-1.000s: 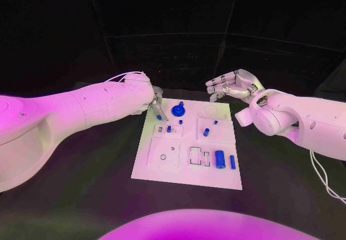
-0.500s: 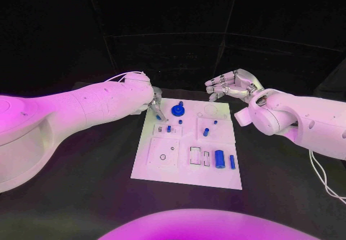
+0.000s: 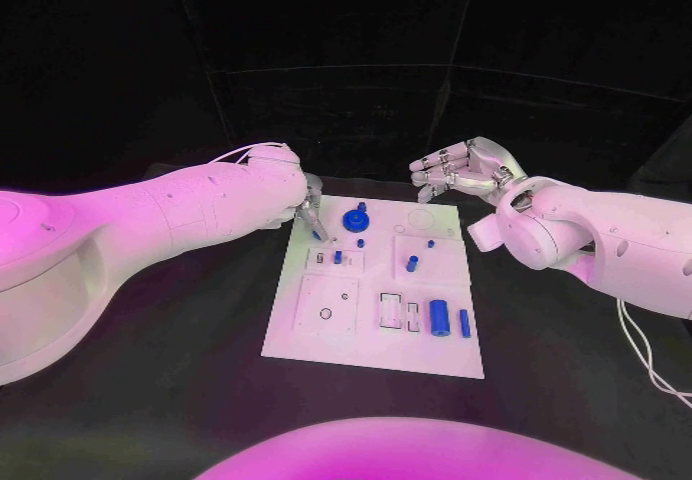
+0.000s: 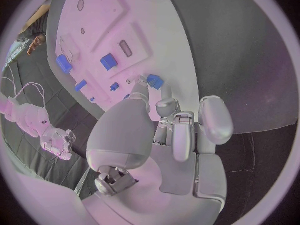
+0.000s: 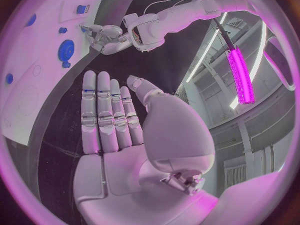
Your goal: Assemble the parts on the task board
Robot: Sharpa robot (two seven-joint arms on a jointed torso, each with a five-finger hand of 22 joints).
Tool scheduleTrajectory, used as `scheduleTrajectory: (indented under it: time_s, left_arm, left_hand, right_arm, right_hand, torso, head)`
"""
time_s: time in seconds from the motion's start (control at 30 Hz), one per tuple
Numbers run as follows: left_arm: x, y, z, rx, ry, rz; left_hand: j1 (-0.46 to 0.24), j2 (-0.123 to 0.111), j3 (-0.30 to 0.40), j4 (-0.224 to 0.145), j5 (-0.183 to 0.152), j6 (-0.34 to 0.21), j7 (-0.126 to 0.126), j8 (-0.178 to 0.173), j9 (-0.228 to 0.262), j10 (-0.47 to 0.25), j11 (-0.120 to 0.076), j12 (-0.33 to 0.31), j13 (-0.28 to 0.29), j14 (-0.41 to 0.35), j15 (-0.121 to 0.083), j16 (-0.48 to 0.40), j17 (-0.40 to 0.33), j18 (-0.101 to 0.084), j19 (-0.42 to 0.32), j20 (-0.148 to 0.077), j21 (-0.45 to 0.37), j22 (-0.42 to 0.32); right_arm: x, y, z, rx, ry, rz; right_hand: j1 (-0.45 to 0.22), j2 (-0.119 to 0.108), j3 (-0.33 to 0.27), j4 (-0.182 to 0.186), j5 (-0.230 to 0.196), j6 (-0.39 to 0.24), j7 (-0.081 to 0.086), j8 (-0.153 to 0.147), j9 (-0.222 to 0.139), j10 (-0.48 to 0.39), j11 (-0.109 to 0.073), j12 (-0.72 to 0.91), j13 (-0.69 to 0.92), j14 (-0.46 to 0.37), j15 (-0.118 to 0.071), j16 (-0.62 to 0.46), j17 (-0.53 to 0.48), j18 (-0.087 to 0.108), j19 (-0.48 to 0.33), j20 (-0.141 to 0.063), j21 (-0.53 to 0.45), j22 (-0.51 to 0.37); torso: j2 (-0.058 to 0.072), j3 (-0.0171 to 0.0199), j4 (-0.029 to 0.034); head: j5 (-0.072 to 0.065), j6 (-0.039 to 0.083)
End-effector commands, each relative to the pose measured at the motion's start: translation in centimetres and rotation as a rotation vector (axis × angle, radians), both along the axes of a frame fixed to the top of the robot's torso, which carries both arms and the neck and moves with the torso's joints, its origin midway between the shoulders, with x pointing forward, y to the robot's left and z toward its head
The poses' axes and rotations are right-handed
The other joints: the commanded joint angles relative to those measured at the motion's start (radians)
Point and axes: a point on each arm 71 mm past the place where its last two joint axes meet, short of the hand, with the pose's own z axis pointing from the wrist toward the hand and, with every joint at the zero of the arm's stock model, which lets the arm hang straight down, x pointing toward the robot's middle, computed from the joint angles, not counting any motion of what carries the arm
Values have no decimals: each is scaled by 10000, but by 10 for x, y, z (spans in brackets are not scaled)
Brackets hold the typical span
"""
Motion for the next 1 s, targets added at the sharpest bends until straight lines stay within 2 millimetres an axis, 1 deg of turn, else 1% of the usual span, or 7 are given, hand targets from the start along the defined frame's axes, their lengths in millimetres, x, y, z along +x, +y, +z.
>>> scheduleTrajectory:
  time_s: [0.03,0.27,0.5,0.67,0.83,0.97,1.0]
  left_arm:
    - [-1,-1,0,107,91,-72]
    - [-2,-3,-1,73,140,-175]
    - [-3,-7,-3,50,159,-278]
    - [-3,-8,-4,87,186,-278]
    - [-3,-7,-5,104,189,-269]
    - [-4,-7,-5,73,170,-293]
    - [-4,-7,-5,62,169,-305]
  left_hand:
    - [193,44,-11,-112,-39,-78,30,75,27,-51,-3,-27,0,1056,-32,62,2634,-7,-39,-30,-41,2]
    - [465,63,-60,-276,-39,-115,45,117,66,-71,9,-39,-18,1056,-20,62,2634,-9,-39,-20,-42,16]
    - [492,38,-105,-303,-40,-147,57,115,71,-101,17,-70,-64,1056,-15,62,2634,-3,-54,-17,-68,-20]
    - [540,74,-118,-328,-39,-179,67,111,74,-119,26,-82,-79,1056,-7,62,2634,-2,-61,-12,-79,-30]
    - [861,347,-13,-474,-38,-195,74,140,99,-131,30,-84,-74,1056,3,62,2634,-5,-59,0,-74,-8]
    - [1345,750,256,-691,-35,-184,35,156,109,-135,-5,-90,-67,1056,-14,62,2634,-3,-55,-3,-69,9]
    - [1509,902,361,-765,-36,-188,23,145,103,-140,-17,-99,-68,1056,-24,62,2634,-3,-52,-9,-65,19]
  right_arm:
    - [0,1,2,46,-63,112]
    - [0,1,2,47,-61,119]
    - [0,1,2,48,-59,124]
    - [0,1,2,48,-57,125]
    - [0,1,2,46,-57,119]
    - [0,1,2,48,-58,121]
    - [0,1,2,48,-58,121]
  right_hand:
    - [-61,38,48,36,24,-29,50,-56,-3,41,34,-36,-12,90,12,-41,-16,119,81,-13,-51,-11]
    - [-61,38,48,36,24,-29,50,-56,-3,41,34,-36,-12,90,12,-41,-16,119,81,-13,-51,-11]
    - [-67,49,60,48,37,-29,46,-54,-2,44,31,-33,-21,101,10,-51,-22,121,96,-14,-72,-27]
    - [-66,59,67,52,44,-28,45,-53,-2,45,30,-33,-24,105,8,-55,-24,122,102,-14,-79,-33]
    - [-66,59,67,52,44,-28,45,-53,-2,45,30,-33,-24,105,8,-55,-24,122,102,-14,-79,-33]
    - [-66,59,67,52,44,-28,45,-53,-2,45,30,-33,-24,105,8,-55,-24,122,102,-14,-79,-33]
    - [-66,59,67,52,44,-28,45,-53,-2,45,30,-33,-24,105,8,-55,-24,122,102,-14,-79,-33]
  torso:
    - [0,1,-2]
    - [-2,0,6]
    - [5,2,6]
    - [0,-3,3]
    - [-5,4,12]
    - [-2,-1,10]
    - [0,-4,5]
  head:
    - [-7,-13]
    - [-20,-30]
    - [-13,-6]
    - [-10,-25]
    - [-10,-26]
    - [-8,-23]
    - [-2,-23]
